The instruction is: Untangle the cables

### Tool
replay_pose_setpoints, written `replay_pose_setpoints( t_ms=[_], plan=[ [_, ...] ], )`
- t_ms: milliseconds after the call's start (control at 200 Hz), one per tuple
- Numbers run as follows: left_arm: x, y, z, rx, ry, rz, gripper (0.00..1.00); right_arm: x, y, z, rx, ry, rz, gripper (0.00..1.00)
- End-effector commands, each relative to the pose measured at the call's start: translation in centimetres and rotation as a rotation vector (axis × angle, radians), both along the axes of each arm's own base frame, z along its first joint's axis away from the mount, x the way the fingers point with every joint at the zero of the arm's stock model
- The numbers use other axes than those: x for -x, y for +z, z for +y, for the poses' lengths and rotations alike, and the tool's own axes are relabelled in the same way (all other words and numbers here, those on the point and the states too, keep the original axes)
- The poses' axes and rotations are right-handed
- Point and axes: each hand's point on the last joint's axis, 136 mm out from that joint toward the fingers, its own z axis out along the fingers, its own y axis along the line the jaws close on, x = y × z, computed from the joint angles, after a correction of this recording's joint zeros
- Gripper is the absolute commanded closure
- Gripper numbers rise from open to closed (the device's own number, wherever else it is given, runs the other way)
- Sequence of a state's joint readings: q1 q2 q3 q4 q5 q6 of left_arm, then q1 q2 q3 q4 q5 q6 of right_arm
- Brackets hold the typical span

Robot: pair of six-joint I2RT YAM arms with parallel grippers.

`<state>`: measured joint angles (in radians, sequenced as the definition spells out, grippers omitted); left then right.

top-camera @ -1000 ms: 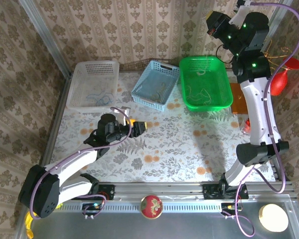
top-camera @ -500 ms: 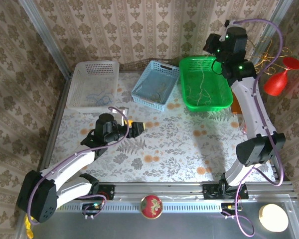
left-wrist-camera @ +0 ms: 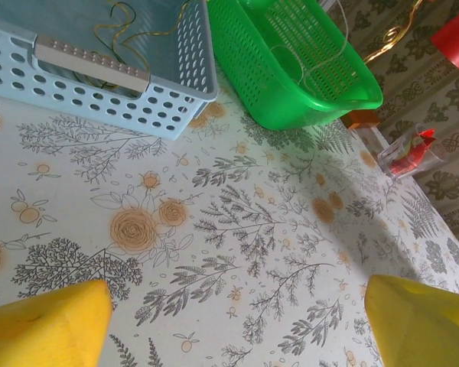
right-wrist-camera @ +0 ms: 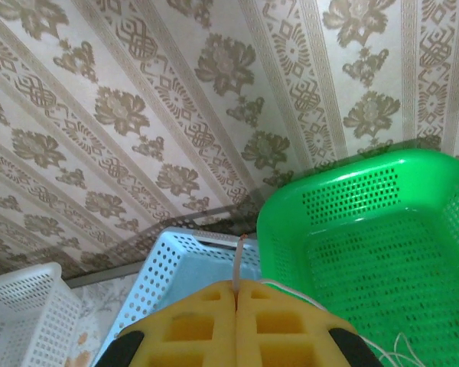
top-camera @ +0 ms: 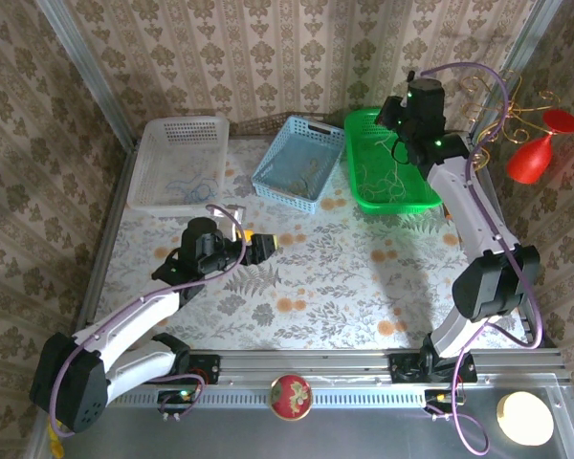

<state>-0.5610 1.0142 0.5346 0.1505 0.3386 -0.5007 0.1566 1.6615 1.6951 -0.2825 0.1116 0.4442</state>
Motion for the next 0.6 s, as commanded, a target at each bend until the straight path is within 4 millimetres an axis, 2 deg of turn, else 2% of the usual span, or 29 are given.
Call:
replay_pose_setpoints(
  t_ms=[0,65,105,145,205,255,345,360,405,470,505,590],
  plan=[
    [-0.7,2.4,0.3,0.007,0.026,-0.042,0.13,-0.7,-2.1,-0.7,0.025,-0.056,0.031,1.0],
    [-0.8,2.7,0.6,-0.004,0.042,-0.033,0.12,-0.8,-4.0,-0.8,0.031,-0.061,0.07,1.0],
    [-0.9,2.8,0.9,-0.013,0.055,-0.028,0.11,-0.8,-4.6,-0.8,0.03,-0.062,0.086,0.95],
    [-1.0,3.1,1.1,-0.019,0.069,-0.023,0.09,-0.7,-5.3,-0.6,0.027,-0.051,0.102,0.85],
    [-1.2,3.3,1.7,-0.027,0.096,-0.012,0.03,-0.5,-5.8,-0.2,0.025,-0.031,0.123,0.62],
    [-1.5,3.6,2.2,-0.034,0.124,0.002,0.0,-0.2,-6.1,0.1,0.02,-0.009,0.142,0.49],
    [-1.9,4.0,3.2,-0.046,0.165,0.025,0.0,0.8,-5.6,1.0,0.006,0.038,0.149,0.33],
    [-2.0,4.1,3.4,-0.048,0.17,0.028,0.0,1.0,-5.6,1.1,0.005,0.045,0.149,0.26],
    [-2.2,4.3,4.0,-0.056,0.188,0.03,0.0,1.7,-5.2,1.7,0.003,0.073,0.147,0.18],
    [-2.5,5.0,4.7,-0.062,0.211,0.031,0.0,3.1,-4.3,2.6,0.001,0.112,0.135,0.1],
    [-3.2,5.4,6.1,-0.068,0.257,0.031,0.0,3.9,-4.0,3.1,-0.002,0.136,0.129,0.05],
    [-4.0,6.1,8.5,-0.113,0.331,0.021,0.0,6.1,-3.6,4.9,-0.001,0.214,0.117,0.0]
  ],
)
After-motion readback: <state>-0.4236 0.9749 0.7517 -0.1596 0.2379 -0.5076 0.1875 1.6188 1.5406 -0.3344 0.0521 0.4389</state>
